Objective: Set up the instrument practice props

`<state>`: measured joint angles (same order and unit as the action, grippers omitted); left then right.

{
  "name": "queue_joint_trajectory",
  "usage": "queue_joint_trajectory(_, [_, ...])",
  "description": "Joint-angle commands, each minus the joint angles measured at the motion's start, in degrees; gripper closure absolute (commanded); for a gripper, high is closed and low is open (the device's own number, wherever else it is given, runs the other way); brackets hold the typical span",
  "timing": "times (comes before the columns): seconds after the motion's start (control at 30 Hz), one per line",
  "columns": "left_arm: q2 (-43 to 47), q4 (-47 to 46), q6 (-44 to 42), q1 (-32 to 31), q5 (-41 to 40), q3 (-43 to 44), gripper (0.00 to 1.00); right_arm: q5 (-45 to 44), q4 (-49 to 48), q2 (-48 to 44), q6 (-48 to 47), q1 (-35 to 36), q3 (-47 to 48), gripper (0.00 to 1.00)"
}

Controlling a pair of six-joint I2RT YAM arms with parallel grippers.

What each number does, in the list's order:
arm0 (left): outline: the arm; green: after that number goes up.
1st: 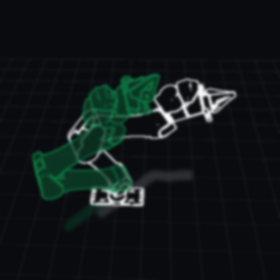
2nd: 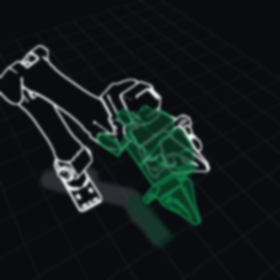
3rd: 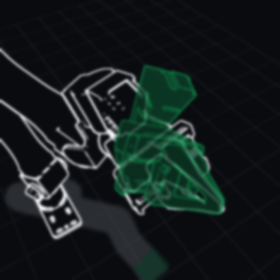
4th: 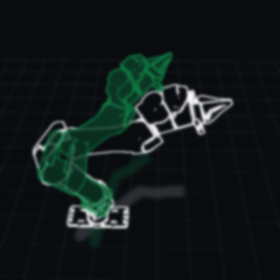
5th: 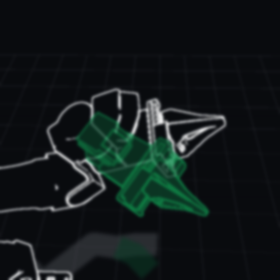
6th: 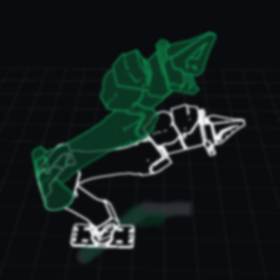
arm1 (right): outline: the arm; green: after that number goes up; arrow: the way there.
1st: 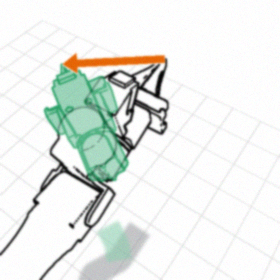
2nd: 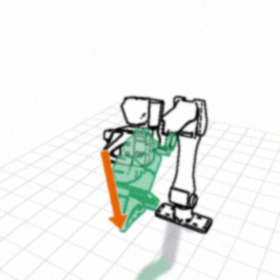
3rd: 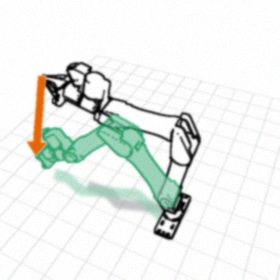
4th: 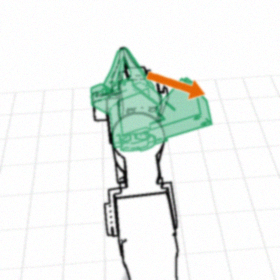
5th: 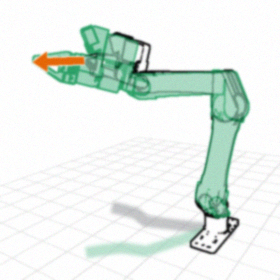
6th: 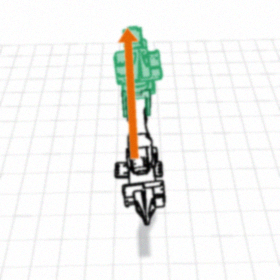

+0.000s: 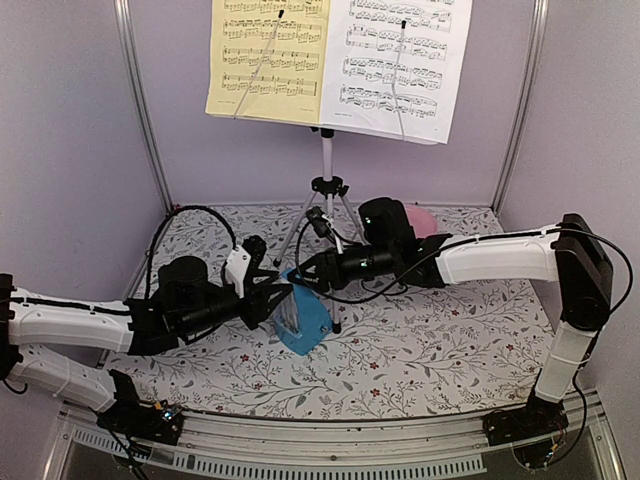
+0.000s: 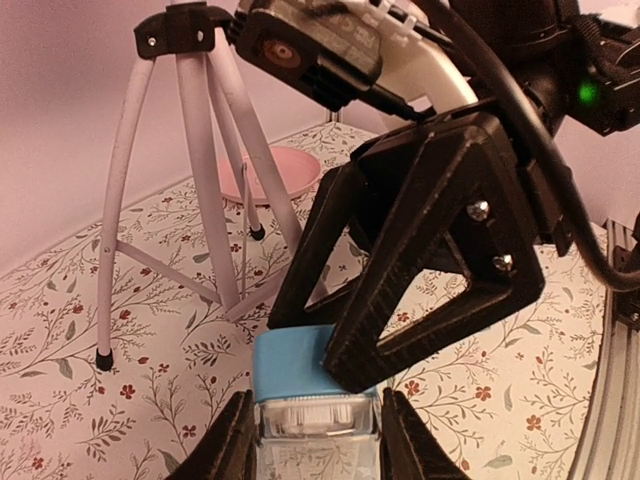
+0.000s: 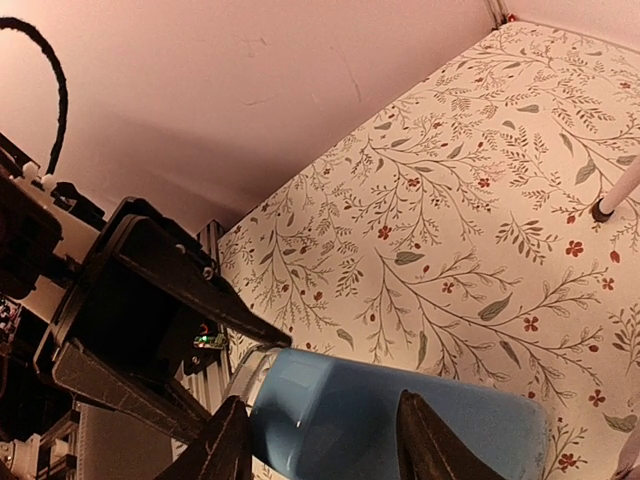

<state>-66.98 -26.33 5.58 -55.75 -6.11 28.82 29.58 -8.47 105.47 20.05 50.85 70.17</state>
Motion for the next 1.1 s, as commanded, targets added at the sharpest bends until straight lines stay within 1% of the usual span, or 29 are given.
queue_joint_trajectory(0.0, [-0.54,4.11,-4.14,-1.56,5.45,-0.23,0.87,-15.77,28.84,11.75,-3.85,-3.14,-8.36,0.51])
queue_joint_trajectory(0.1, [-0.62,5.28,-6.59,-1.61,6.48,0.36,0.88,-16.03,28.99,11.67,-4.31,-3.32,-8.31,0.53])
queue_joint_trajectory(0.2, [1.14,5.63,-8.0,-1.41,5.86,-0.45,0.89,-16.05,29.28,11.54,-4.71,-3.48,-7.98,0.53])
queue_joint_trajectory(0.33, [3.46,6.34,-5.37,-1.13,5.3,-0.85,0.89,-15.42,29.32,11.03,-5.52,-3.47,-7.02,0.53])
queue_joint_trajectory(0.43, [7.19,5.83,-2.27,-1.14,3.21,-1.9,0.89,-14.96,29.08,10.36,-6.15,-3.44,-6.61,0.52])
queue_joint_trajectory(0.53, [11.34,7.95,-0.21,-1.19,1.21,-1.09,0.89,-14.8,28.67,9.65,-6.84,-3.42,-6.45,0.52])
queue_joint_trajectory(0.63, [14.99,12.73,1.46,-1.19,-1.37,0.5,0.89,-14.26,28.11,8.75,-7.24,-3.22,-6.45,0.51])
queue_joint_trajectory(0.83, [19.2,26.64,7.34,0.7,-7.56,3.88,0.88,-12.86,26.25,6.35,-8.31,-2.36,-6.39,0.47])
queue_joint_trajectory(0.97, [17.28,35.0,12.22,4.8,-9.9,5.06,0.88,-12.24,26.14,5.43,-8.96,-1.48,-4.95,0.45])
queue_joint_trajectory(1.07, [13.83,37.09,13.37,7.51,-9.07,6.01,0.88,-11.92,26.37,4.98,-9.15,-1.2,-3.5,0.43])
